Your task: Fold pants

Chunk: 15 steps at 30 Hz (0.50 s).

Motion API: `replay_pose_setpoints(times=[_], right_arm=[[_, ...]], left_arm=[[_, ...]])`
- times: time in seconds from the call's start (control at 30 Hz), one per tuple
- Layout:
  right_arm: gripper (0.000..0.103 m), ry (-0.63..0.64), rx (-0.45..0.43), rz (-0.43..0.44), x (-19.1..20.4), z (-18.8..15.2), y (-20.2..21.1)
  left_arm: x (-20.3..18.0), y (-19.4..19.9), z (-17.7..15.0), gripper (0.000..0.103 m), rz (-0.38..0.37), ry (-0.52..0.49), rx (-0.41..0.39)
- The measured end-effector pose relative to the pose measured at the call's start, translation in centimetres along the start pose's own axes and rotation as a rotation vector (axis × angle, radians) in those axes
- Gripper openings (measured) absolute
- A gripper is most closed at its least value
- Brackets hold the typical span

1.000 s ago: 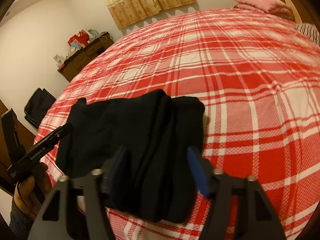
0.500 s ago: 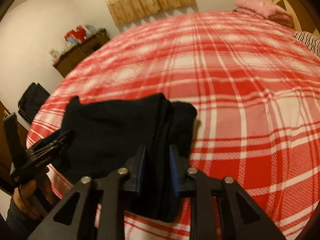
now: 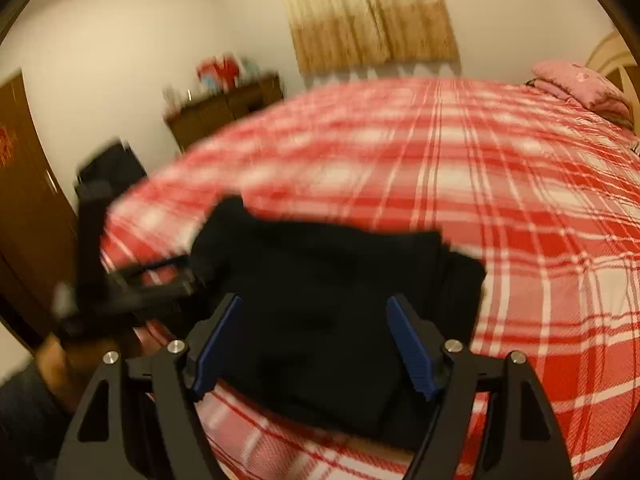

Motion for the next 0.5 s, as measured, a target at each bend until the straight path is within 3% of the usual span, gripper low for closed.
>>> replay_pose_setpoints(times=[0.07, 0.33, 0.5], right_arm=[[0.077, 0.025, 0.077, -0.018, -0.1, -1.3, -1.6], [0.077, 0.055, 0.047, -0.049, 0.1, -1.8, -0.6], [0.078, 0.004, 0.003, 0.033, 1.6, -0.1, 0.8]], left_arm=[[0.0, 0.0, 0.0, 0.081, -0.001, -0.002, -0.002], [0.4, 0.2, -0.1, 0.081, -0.025, 0.011, 0.001], [0.8, 0.4, -0.1, 0.081, -0.036, 0.035, 0.002]])
Point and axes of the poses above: each gripper's, at about its wrist camera, not at the fingertips, and y roughly against the way its jaws point, x to its left, z to its top, the point moved 8 cm from there along -y, roughly the way its jaws point, and after that the axes turned 11 degrees about -z, right-handed, at the moved point
